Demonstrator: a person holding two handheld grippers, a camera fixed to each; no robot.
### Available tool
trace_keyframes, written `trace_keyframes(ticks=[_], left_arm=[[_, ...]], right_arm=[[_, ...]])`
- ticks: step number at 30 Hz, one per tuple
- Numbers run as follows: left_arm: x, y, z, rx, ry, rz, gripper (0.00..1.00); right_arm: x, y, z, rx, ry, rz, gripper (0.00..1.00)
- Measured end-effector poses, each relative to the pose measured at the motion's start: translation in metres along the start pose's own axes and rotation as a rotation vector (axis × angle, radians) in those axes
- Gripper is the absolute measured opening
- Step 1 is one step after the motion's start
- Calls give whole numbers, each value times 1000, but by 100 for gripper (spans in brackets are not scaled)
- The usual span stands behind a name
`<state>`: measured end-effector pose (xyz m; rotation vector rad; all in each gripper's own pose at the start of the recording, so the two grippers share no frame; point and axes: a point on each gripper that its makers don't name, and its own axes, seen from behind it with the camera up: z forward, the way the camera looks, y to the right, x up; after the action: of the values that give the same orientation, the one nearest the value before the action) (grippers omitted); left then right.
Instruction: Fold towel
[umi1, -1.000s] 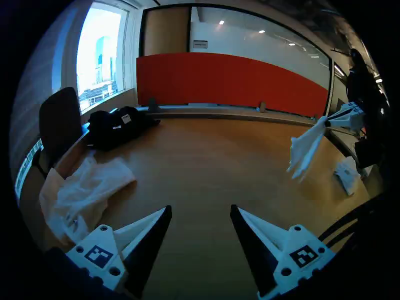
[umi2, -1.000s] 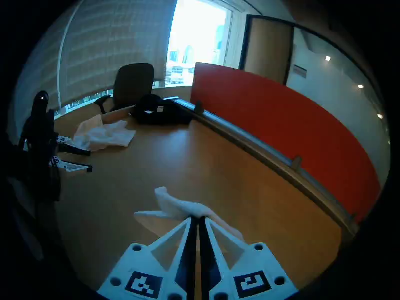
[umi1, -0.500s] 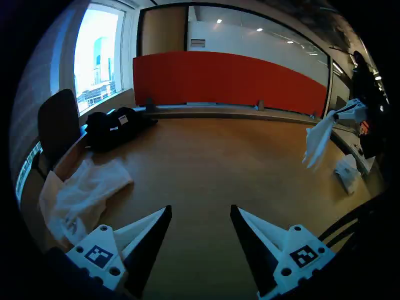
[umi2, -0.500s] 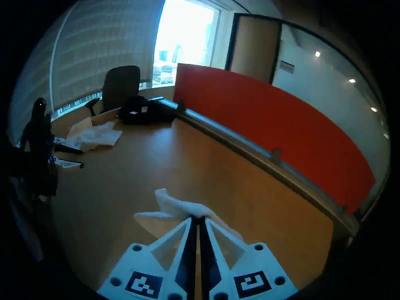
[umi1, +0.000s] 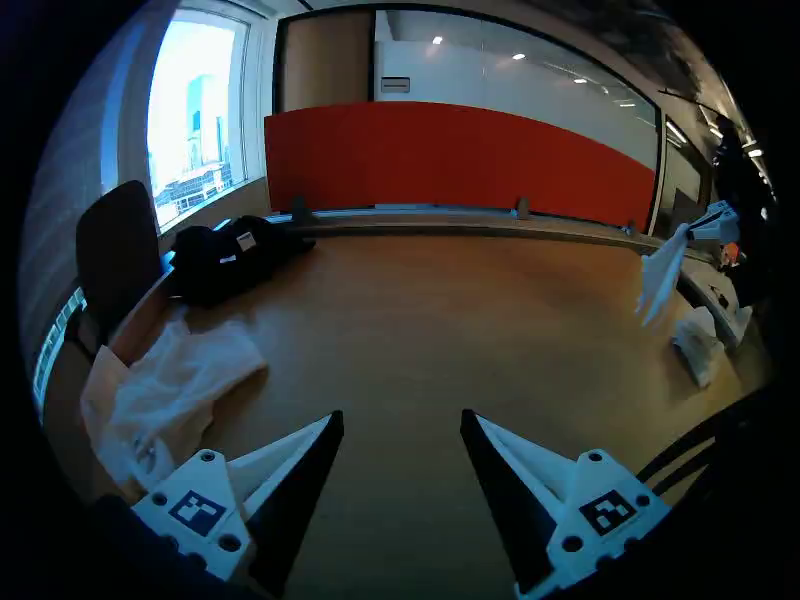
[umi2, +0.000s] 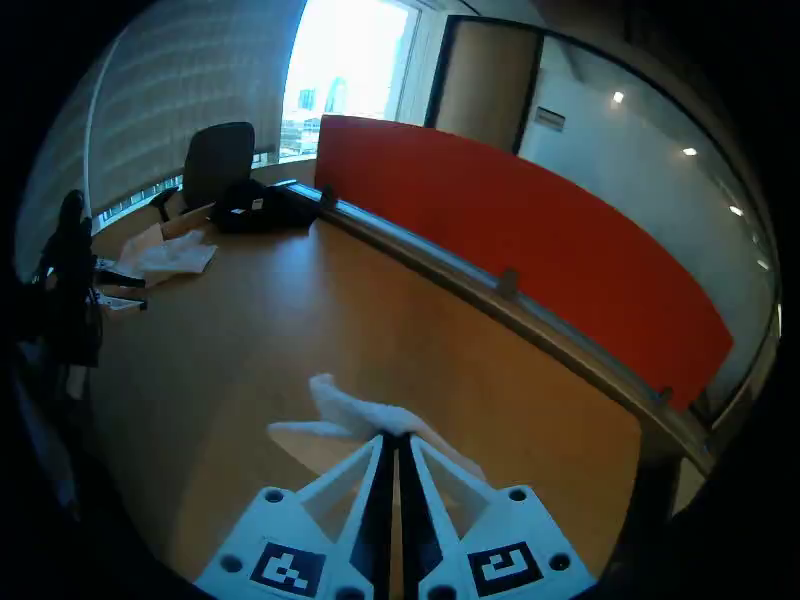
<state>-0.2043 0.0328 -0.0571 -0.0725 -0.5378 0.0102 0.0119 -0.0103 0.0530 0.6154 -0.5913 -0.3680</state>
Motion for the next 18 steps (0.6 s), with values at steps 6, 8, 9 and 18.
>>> trace_keyframes(ticks=[6, 8, 9, 18], left_arm=[[1, 1, 1, 4, -3, 8, 86], [1, 2, 1, 3, -4, 11, 86], [2, 3, 1, 3, -4, 13, 86], [4, 6, 1, 5, -7, 21, 87]], right_arm=[[-12, 29, -17, -34, -11, 17, 5], [-16, 38, -21, -43, -15, 23, 5], [-19, 43, -24, -48, -17, 26, 5], [-43, 81, -43, -94, -50, 32, 5]])
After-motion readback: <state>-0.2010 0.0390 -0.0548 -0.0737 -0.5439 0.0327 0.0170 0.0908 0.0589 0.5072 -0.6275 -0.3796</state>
